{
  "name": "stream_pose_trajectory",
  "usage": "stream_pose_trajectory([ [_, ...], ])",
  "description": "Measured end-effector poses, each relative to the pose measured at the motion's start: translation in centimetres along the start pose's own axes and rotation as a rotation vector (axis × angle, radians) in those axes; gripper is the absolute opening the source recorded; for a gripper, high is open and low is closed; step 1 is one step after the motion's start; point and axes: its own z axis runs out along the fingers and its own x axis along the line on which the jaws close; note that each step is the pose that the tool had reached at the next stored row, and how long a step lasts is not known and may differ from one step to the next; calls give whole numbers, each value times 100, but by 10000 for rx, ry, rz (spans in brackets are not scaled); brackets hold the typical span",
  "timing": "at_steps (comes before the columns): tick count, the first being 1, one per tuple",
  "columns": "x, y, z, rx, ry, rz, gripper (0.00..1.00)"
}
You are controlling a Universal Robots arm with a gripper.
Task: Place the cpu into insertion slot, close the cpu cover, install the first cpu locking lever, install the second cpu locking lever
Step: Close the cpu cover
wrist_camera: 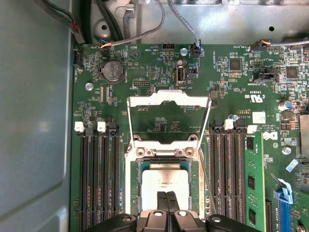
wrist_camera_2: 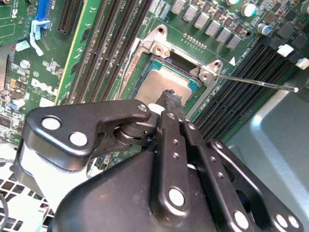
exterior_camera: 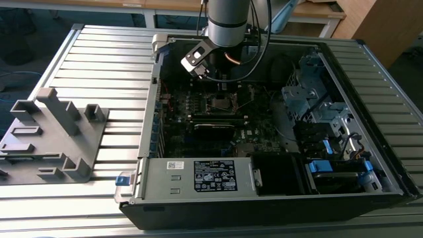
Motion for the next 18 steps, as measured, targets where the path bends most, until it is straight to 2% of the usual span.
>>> stream_pose_trajectory([
  [3,0,0,-5,1,-2,0,10],
  [6,0,2,-38,0,0,1,10],
  [18,-2,13,-299,0,0,0,10],
])
